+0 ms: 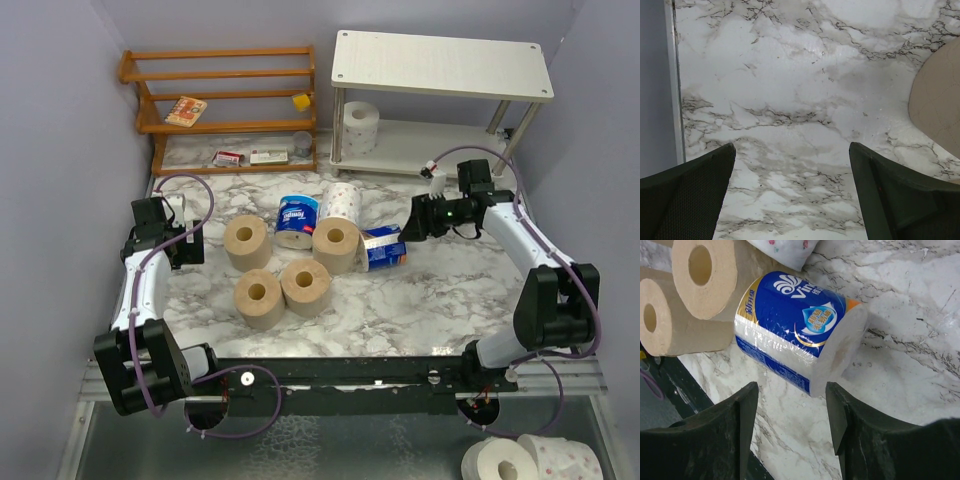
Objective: Place and organize the paper towels onto the shelf
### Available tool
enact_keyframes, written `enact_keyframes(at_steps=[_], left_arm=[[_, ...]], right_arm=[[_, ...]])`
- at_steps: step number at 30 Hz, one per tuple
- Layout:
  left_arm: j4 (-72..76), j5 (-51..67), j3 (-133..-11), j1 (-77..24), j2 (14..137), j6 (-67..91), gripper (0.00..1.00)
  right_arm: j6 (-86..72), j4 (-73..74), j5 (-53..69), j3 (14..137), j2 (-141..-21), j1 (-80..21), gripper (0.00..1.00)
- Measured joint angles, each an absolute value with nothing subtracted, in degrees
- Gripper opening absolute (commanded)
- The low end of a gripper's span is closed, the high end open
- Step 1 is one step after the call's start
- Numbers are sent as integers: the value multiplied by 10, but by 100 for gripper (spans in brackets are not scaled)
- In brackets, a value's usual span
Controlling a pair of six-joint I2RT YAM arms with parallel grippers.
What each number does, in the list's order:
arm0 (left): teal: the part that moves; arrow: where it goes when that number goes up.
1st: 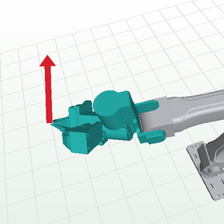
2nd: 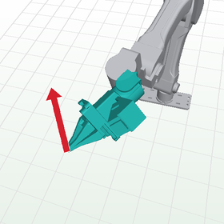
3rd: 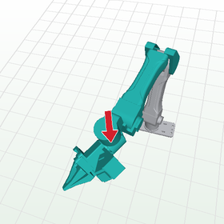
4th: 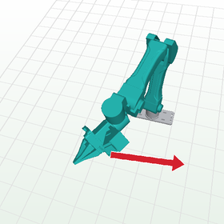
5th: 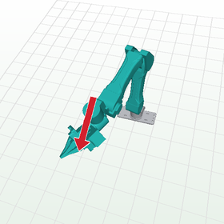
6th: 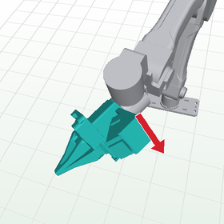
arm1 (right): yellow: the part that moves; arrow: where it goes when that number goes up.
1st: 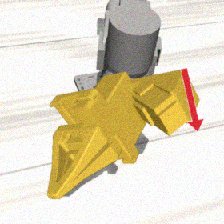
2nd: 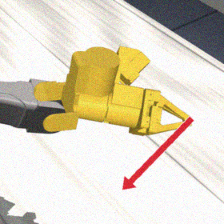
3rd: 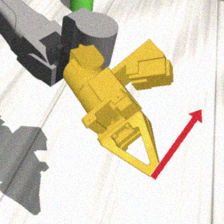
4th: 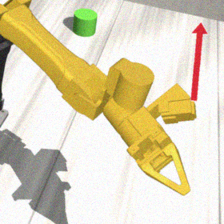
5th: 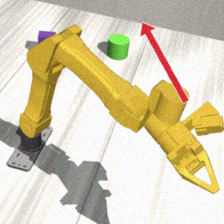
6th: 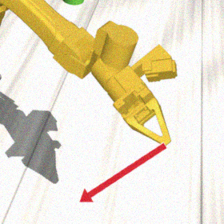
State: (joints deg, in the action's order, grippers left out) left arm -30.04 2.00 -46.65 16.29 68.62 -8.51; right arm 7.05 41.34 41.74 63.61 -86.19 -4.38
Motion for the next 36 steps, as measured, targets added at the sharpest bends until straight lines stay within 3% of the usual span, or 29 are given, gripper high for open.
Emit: enact_keyframes(at_steps=[21,26,29,35,36], left_arm=[[-305,20,-471,163,695,-85,99],[-305,20,-471,163,695,-85,99],[-305,20,-471,163,696,-85,99],[-305,20,-472,163,702,-85,99],[-305,20,-472,163,702,-85,99]], right_arm=[[51,330,412,633,-925,-77,56],[47,323,424,626,-938,-77,50],[44,314,432,622,-939,-76,41],[33,294,459,615,-947,-75,2],[32,290,465,614,-949,-75,1]])
